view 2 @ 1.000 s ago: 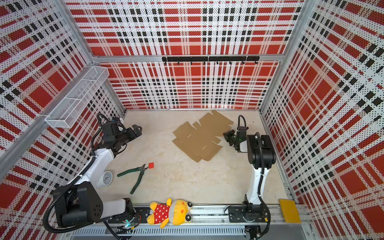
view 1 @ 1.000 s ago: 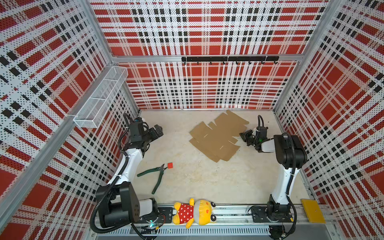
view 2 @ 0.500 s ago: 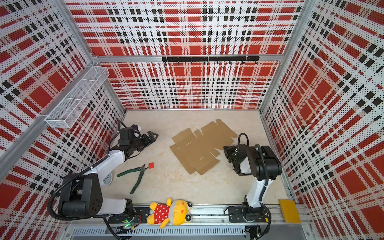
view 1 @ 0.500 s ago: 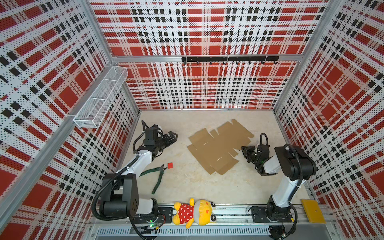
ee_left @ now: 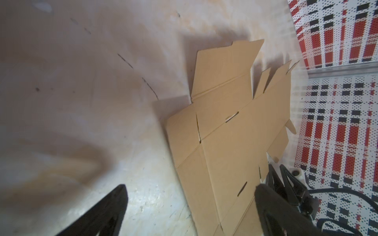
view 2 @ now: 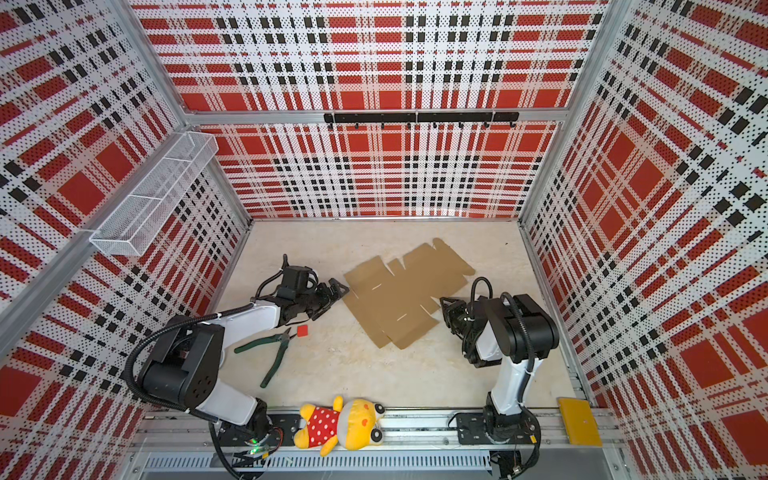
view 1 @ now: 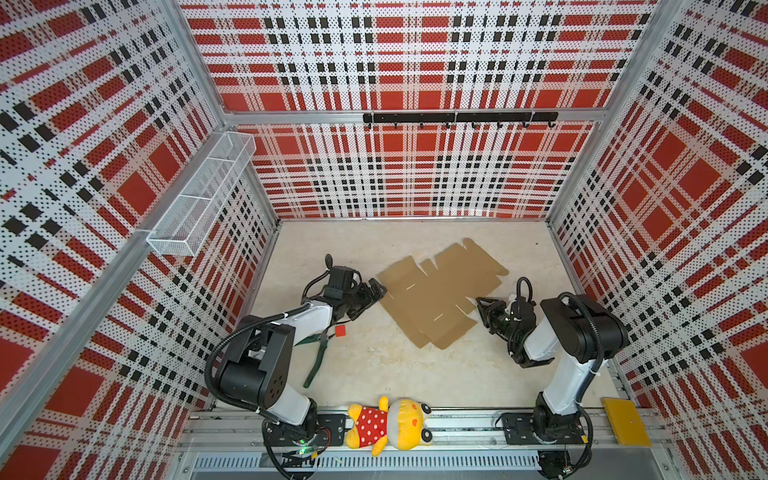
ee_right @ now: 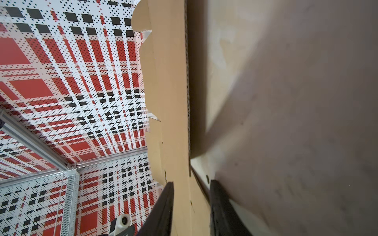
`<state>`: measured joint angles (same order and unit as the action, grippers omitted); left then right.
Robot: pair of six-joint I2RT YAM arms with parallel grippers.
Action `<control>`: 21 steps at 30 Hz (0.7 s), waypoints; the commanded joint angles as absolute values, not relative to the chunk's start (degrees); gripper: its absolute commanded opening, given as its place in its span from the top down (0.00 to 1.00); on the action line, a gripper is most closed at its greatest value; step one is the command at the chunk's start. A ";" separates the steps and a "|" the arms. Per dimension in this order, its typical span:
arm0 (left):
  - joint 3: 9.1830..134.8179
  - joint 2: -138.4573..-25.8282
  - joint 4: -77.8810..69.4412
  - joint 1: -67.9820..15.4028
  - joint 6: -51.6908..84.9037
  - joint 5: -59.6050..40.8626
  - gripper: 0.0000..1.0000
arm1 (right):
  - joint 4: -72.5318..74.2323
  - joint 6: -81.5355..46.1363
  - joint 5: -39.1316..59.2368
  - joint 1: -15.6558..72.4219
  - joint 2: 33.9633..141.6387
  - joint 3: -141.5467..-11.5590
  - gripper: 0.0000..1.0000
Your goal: Fold the paper box
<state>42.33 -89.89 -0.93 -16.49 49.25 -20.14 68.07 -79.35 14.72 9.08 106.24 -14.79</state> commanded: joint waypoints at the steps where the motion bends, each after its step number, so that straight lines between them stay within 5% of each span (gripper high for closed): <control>1: 42.30 -91.77 -4.44 -17.01 51.78 -19.85 0.00 | 61.85 -79.77 13.09 9.32 107.61 -12.28 0.63; 8: 42.30 -95.75 -6.94 -18.72 54.93 -21.96 0.01 | 57.74 -77.95 12.42 8.80 103.66 -11.25 0.53; 21: 47.23 -103.70 -2.59 -21.53 58.88 -22.69 0.15 | 35.32 -70.55 9.67 8.61 86.35 -13.49 0.42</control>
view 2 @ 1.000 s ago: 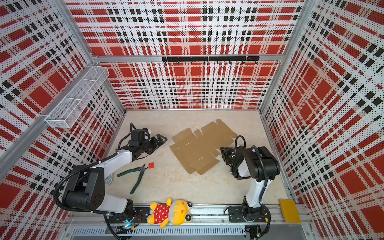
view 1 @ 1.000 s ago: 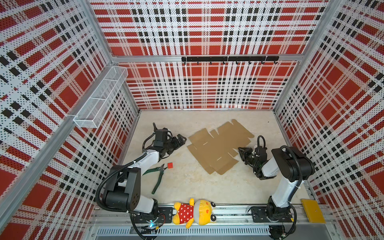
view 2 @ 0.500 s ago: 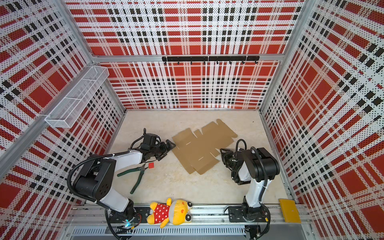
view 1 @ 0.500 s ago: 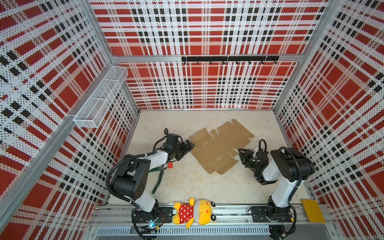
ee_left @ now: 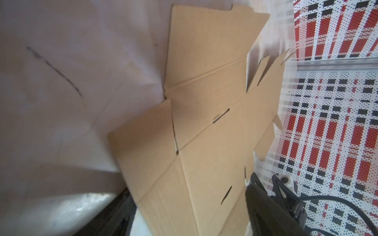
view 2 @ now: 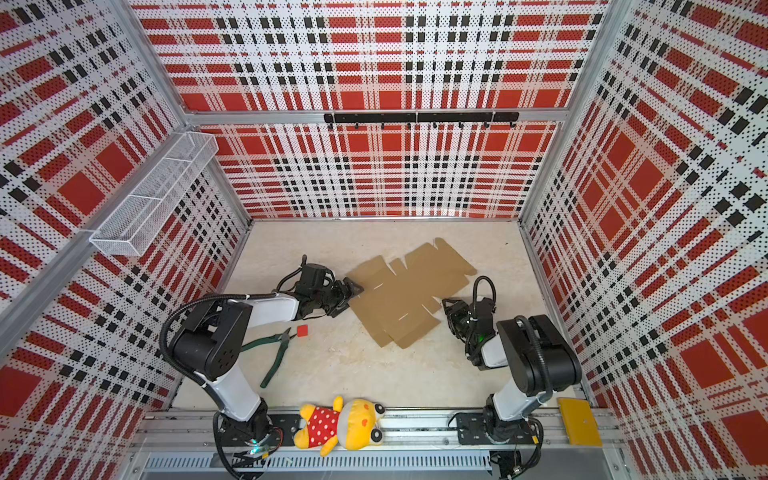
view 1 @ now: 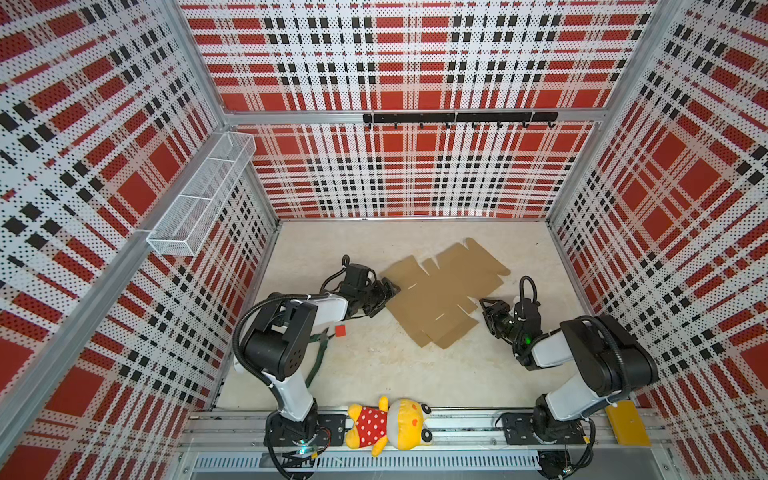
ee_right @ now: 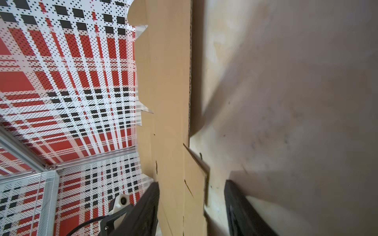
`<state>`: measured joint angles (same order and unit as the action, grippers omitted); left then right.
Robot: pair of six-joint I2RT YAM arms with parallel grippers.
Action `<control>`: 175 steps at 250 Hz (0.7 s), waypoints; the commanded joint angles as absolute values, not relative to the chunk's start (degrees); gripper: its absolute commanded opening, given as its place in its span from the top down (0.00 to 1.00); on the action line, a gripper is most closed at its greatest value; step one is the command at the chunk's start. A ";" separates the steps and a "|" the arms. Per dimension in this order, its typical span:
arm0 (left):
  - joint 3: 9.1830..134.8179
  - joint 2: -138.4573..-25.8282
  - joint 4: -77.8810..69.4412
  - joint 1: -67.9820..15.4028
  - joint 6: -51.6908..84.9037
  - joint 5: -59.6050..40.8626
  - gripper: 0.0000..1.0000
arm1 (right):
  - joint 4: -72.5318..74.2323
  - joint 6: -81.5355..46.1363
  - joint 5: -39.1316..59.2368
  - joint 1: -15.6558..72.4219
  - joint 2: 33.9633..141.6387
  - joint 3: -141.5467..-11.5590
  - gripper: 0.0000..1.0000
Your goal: Fold the paper box
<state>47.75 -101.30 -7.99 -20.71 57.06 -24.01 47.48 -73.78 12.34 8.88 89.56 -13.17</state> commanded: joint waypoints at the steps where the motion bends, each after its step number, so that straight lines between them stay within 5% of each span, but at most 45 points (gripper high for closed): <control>1: 47.11 -104.03 -2.80 -21.54 59.33 -22.80 0.16 | 32.16 -69.13 9.13 8.61 84.37 -14.28 0.41; 85: 50.61 -105.55 -5.07 -23.42 60.09 -25.36 0.24 | 5.51 -51.46 3.76 10.10 67.76 -23.48 0.30; 175: 51.54 -105.60 -5.88 -23.52 59.86 -26.30 0.29 | 9.81 -46.31 15.52 18.03 85.58 -36.24 0.34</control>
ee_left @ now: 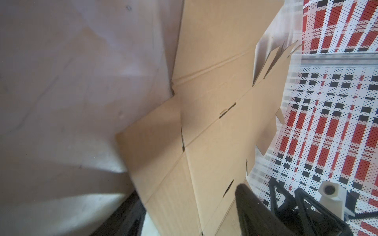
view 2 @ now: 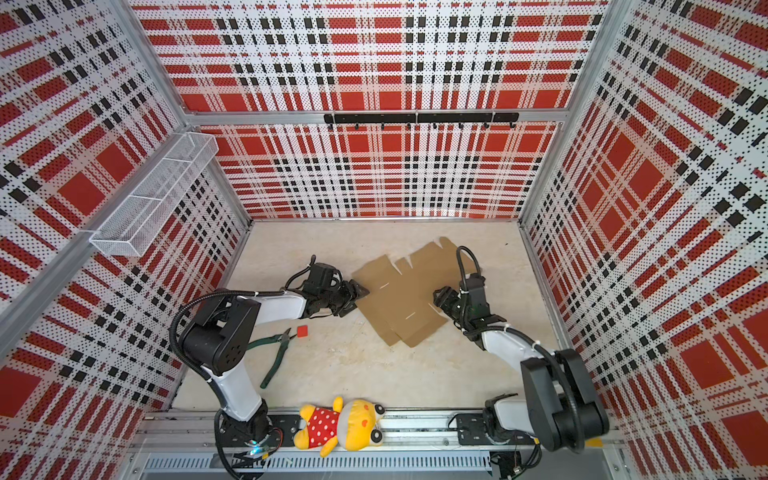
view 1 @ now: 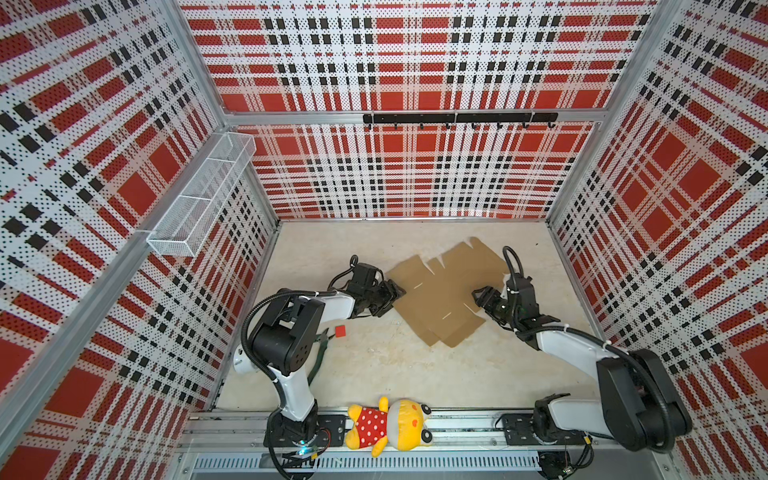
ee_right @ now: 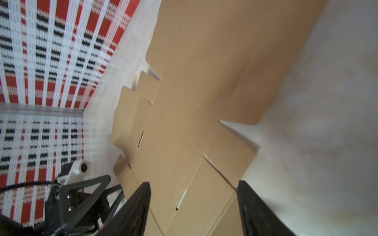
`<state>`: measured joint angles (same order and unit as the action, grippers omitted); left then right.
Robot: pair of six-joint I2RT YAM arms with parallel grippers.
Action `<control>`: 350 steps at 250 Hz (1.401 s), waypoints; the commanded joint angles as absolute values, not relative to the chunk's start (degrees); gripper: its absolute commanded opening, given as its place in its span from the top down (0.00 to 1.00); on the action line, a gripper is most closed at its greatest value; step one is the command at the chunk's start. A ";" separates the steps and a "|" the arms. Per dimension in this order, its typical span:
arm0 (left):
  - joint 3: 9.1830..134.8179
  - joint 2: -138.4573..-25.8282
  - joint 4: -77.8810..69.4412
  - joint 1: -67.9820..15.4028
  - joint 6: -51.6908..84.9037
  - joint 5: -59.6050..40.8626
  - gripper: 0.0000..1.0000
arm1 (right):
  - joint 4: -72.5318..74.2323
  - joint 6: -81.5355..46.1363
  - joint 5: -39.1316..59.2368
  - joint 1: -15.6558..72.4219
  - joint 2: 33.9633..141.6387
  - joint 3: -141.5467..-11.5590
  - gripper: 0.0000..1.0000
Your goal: Fold the paper box
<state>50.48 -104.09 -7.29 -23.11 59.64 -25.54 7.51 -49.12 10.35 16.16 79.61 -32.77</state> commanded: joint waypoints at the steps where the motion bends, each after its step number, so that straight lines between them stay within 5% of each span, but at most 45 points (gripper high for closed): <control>1: 51.57 -105.67 -5.89 -23.58 59.81 -26.33 0.29 | 9.92 -46.36 15.67 18.07 85.81 -36.27 0.35; 76: 52.65 -105.71 -7.03 -24.33 59.93 -27.86 0.31 | 13.71 -48.15 18.99 20.70 93.99 -36.52 0.36; 188: 54.16 -104.90 -7.12 -25.20 58.43 -28.78 0.53 | 10.79 -46.18 19.54 21.65 91.08 -37.67 0.35; 319: 55.81 -105.40 -4.74 -25.40 56.39 -29.04 0.81 | -0.45 -25.95 8.66 31.15 76.60 -39.68 0.17; 350: 55.97 -105.47 -4.69 -25.39 56.31 -28.91 0.87 | -3.35 -12.81 3.40 35.36 72.91 -38.90 0.14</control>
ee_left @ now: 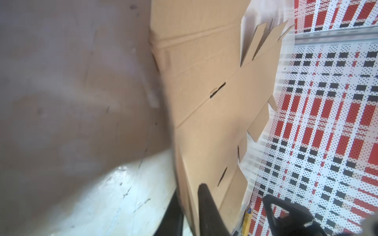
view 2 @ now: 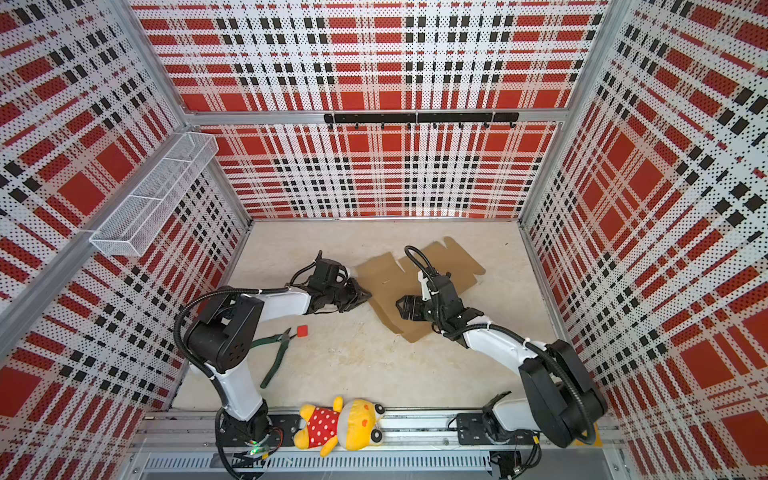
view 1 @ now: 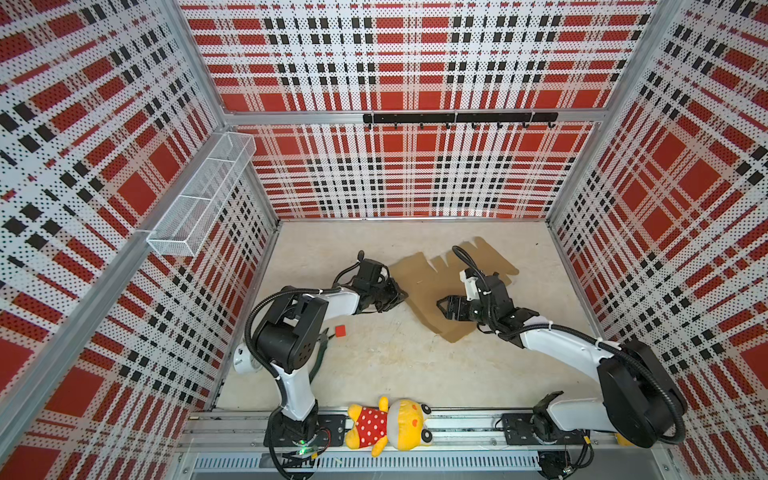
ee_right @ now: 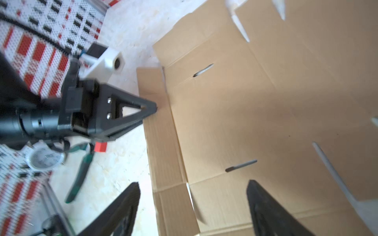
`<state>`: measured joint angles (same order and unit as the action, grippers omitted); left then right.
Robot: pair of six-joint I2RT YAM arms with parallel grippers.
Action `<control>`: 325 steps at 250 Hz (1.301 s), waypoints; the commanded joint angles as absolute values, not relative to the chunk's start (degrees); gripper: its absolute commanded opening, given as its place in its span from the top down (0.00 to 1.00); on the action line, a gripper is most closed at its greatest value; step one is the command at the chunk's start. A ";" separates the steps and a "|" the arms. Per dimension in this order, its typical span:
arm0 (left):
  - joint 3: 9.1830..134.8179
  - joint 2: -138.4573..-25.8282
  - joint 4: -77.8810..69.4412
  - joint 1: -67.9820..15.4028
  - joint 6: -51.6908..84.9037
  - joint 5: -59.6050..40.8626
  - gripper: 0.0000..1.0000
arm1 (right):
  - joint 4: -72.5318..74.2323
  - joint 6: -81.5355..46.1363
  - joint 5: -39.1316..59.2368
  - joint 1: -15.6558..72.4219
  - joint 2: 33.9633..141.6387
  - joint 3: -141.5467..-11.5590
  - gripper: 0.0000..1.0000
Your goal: Fold the paper box
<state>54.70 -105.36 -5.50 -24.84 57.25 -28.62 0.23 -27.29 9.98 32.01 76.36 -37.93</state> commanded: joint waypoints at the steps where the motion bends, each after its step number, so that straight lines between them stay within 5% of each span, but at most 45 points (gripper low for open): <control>1: 56.02 -105.47 -4.63 -25.40 56.28 -28.87 0.87 | -3.43 -12.38 3.24 35.57 72.80 -38.87 0.14; 62: 56.36 -103.74 -3.43 -25.01 53.05 -28.58 0.90 | 0.09 3.13 1.81 40.99 67.55 -34.42 0.13; 121: 56.38 -102.40 -3.42 -24.77 51.86 -28.88 0.91 | -0.27 9.14 0.26 48.01 73.65 -36.13 0.09; 219: 56.38 -100.72 -2.97 -24.40 50.41 -29.27 0.91 | -0.20 7.83 -12.03 53.66 85.76 -40.59 0.08; 325: 56.16 -101.00 -3.08 -24.42 50.47 -29.39 0.92 | -2.12 6.87 -26.42 54.31 86.42 -41.80 0.10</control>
<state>55.02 -102.59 -3.14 -24.67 51.24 -29.15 -2.00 7.22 -19.40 53.95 86.72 -39.81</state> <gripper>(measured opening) 0.088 0.905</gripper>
